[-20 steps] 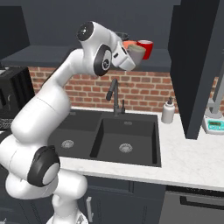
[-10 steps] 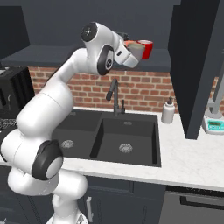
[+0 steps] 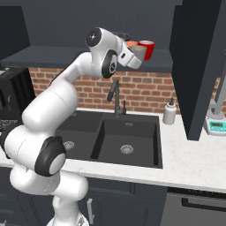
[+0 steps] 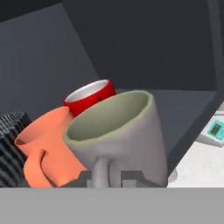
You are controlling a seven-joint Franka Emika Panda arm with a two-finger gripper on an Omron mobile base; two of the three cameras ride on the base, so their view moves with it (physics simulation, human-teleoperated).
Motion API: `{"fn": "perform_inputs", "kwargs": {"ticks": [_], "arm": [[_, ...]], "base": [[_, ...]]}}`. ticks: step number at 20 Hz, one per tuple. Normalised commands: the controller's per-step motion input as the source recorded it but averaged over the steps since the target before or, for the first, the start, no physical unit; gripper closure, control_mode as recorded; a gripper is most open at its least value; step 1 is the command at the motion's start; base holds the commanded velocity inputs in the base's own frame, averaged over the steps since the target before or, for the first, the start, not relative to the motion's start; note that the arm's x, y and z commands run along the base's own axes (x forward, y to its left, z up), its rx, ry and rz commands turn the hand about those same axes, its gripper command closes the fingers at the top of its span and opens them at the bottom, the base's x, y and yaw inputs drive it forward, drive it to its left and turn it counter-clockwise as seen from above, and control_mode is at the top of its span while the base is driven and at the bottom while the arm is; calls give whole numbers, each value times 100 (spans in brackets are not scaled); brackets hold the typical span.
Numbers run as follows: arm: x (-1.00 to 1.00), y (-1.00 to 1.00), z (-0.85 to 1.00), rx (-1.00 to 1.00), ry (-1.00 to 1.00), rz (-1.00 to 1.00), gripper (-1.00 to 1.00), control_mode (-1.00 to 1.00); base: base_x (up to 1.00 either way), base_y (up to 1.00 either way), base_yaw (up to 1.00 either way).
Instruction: Gather all objects into one cabinet and sort the glasses and bowls to opposite sides.
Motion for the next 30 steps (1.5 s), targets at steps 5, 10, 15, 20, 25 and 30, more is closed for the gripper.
{"fn": "perform_inputs", "kwargs": {"ticks": [5,10,15,20,25,30], "arm": [[40,-13,-4,-1,0,2,100,-100],[36,-13,-9,0,1,1,100,-100],[18,-3,-13,0,2,0,100,-100],[5,22,-23,13,0,4,-100,-100],[6,10,-10,5,0,4,-100,-100],[-11,1,0,0,-1,4,-100,-100]], "base": [[0,0,0],[0,0,0],[0,0,0],[0,0,0],[0,0,0],[0,0,0]]}}
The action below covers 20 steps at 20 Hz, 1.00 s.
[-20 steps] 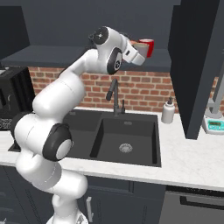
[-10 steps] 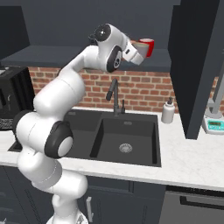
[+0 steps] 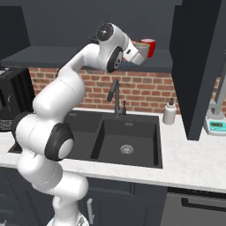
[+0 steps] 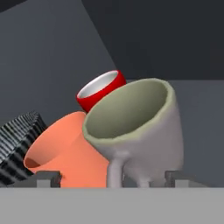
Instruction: Gather all objects into one cabinet and sort the glasses and bowls to opposite sides.
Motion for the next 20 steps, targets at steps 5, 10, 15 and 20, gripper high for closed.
{"fn": "perform_inputs", "kwargs": {"ticks": [5,10,15,20], "arm": [[-64,4,3,-8,-12,10,-100,-100],[-90,7,1,-13,-17,12,-100,-100],[-100,22,0,-14,-18,14,-100,-100],[-100,40,0,-17,-14,22,-100,-100]], "base": [[0,0,0],[0,0,0],[0,0,0],[0,0,0]]}}
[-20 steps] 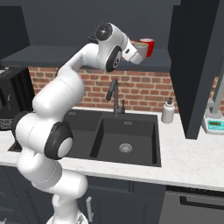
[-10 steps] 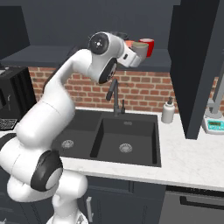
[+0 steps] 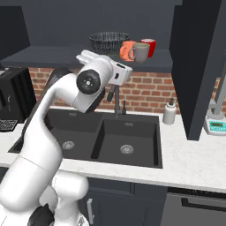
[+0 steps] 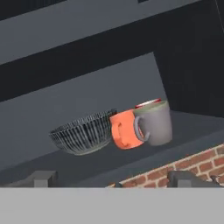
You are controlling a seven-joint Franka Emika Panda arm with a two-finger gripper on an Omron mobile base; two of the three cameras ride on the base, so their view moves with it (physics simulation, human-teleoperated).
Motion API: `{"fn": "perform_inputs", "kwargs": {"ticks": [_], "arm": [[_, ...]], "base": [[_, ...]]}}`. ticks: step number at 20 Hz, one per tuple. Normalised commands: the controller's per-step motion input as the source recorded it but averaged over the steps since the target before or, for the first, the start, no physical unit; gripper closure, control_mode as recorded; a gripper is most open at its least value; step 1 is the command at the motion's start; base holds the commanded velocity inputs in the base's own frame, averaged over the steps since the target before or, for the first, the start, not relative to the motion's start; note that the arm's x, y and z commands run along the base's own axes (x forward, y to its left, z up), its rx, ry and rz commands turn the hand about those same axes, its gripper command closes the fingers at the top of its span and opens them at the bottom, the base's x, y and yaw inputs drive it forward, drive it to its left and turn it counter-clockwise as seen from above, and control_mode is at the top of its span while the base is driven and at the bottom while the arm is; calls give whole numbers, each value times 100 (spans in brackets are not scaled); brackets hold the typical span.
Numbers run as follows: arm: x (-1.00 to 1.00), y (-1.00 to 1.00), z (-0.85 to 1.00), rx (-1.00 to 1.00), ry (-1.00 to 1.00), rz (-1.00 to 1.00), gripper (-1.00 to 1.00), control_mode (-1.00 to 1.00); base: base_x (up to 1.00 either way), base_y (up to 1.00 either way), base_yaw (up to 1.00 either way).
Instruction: Gather all objects into one cabinet and sort the glasses and bowls to opposite sides.
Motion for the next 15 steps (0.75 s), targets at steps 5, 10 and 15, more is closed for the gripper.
{"fn": "perform_inputs", "kwargs": {"ticks": [5,10,15], "arm": [[-100,54,0,-18,-9,22,-100,-100],[-99,67,6,-19,-7,11,-100,-100],[-87,86,23,-16,1,2,-100,-100]], "base": [[0,0,0],[0,0,0],[0,0,0]]}}
